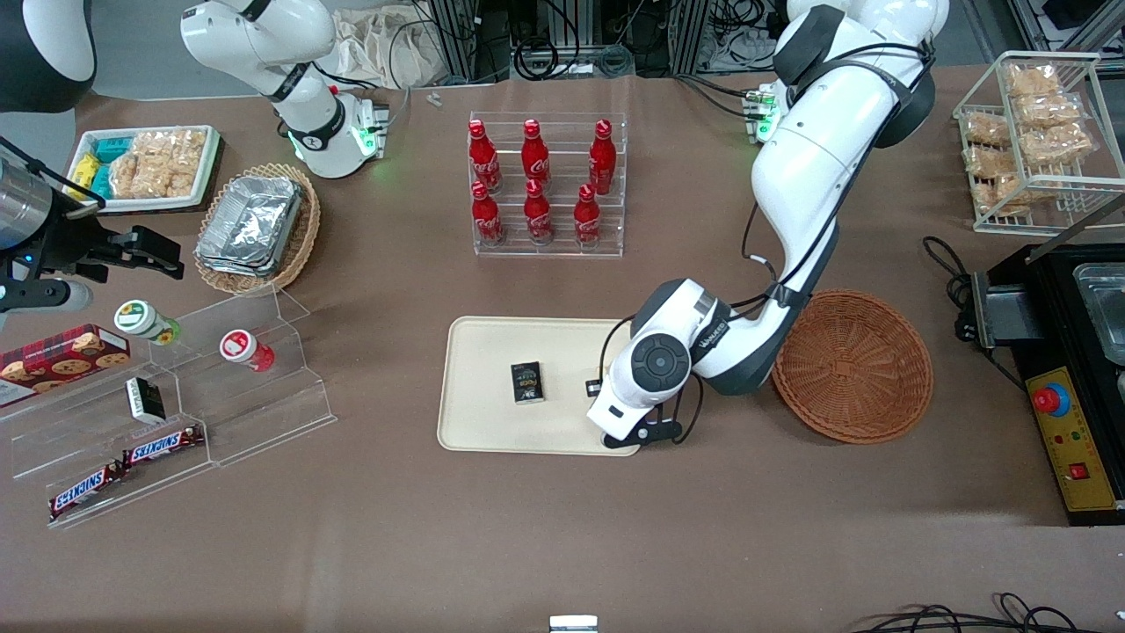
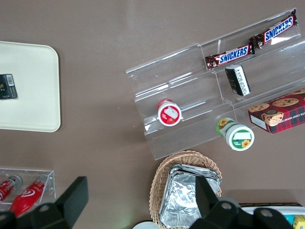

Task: Place sandwich from basket to tray
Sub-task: 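Carry the sandwich over the cream tray beside the black tissue pack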

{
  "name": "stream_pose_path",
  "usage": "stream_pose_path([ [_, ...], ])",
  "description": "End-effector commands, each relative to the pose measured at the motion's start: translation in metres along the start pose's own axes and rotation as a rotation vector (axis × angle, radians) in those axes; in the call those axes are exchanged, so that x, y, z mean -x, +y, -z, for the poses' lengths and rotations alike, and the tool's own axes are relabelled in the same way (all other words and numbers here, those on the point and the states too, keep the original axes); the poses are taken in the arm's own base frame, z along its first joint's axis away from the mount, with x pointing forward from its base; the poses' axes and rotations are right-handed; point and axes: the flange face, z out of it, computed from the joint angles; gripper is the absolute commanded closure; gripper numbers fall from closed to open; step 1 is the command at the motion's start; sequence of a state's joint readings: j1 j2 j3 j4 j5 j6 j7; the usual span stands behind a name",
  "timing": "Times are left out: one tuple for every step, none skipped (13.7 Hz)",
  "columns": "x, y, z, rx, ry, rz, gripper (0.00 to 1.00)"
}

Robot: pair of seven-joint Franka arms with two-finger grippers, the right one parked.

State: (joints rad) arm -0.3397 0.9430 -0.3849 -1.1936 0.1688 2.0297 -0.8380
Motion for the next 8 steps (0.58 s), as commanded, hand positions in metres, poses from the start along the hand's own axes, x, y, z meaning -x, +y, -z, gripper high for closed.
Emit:
stream_pose_path([
  [0.007, 0.012, -0.007, -0.013, 0.012, 0.014, 0.3],
  [0.006, 0.012, -0.005, -0.01, 0.01, 0.032, 0.06],
  [0.006, 0.011, 0.0, -0.014, 0.015, 0.04, 0.0],
  [0.003, 0.006, 0.004, -0.023, 0.01, 0.049, 0.0],
  [0.002, 0.0, 0.013, -0.04, -0.002, 0.055, 0.0],
  [0.002, -0.006, 0.025, -0.066, -0.011, 0.058, 0.0],
  [0.001, -0.014, 0.046, -0.089, -0.014, 0.059, 0.0],
  [-0.008, -0.032, 0.07, -0.107, -0.015, 0.081, 0.0],
])
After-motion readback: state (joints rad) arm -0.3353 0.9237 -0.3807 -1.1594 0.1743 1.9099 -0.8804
